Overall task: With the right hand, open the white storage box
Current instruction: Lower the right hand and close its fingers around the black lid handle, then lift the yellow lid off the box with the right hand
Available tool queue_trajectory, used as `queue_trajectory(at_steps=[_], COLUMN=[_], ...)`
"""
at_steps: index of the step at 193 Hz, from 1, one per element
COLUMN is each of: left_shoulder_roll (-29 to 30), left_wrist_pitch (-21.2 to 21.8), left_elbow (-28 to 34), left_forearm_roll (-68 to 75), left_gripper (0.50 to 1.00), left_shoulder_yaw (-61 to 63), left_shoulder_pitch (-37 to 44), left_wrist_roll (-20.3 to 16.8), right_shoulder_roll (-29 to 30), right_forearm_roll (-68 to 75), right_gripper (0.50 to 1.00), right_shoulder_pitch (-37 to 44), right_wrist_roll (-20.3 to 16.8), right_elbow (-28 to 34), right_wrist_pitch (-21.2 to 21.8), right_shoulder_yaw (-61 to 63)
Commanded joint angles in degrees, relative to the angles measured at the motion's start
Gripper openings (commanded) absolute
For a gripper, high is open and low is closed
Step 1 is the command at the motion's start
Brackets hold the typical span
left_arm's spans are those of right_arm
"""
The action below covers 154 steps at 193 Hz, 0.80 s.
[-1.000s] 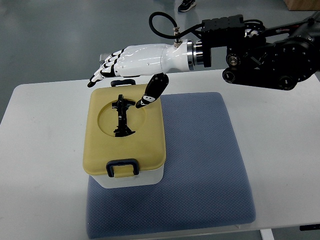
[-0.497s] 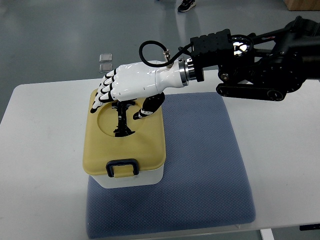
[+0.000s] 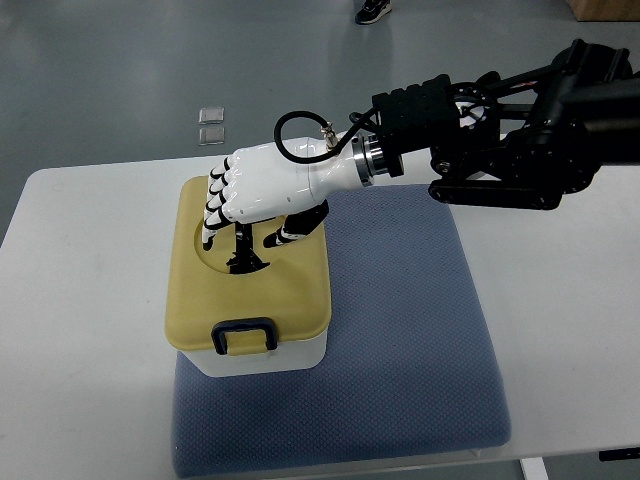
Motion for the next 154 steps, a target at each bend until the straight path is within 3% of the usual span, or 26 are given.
queue_trajectory(at_steps=[1, 52, 68, 154], left_shoulder_roll=[0.00, 0.00, 0.00, 0.00], left_wrist_pitch=[0.02, 0.02, 0.02, 0.02], left_elbow=[0.00, 0.00, 0.00, 0.00], left_forearm_roll=[0.00, 0.00, 0.00, 0.00], left_gripper=[1.000, 1.000, 1.000, 1.000], left_shoulder_yaw=[0.00, 0.00, 0.00, 0.00], left_shoulder_pitch=[0.00, 0.00, 0.00, 0.00], left_wrist_roll=[0.00, 0.00, 0.00, 0.00], right_shoulder_roll=[0.03, 0.56, 0.91, 1.17], right_forearm_roll=[-1.04, -2.27, -2.45, -2.62], right_gripper=[0.660, 0.566, 0.500, 0.500], right_shoulder_pitch=[0.01, -0.26, -0.43, -0.87], right_wrist_roll=[0.00, 0.00, 0.00, 0.00], right_elbow=[-0.09, -0.61, -0.70, -2.81], right_wrist_pitch=[-0.66, -1.80, -3.47, -10.15], right_shoulder_yaw=[-0.01, -0.10, -0.10, 0.96])
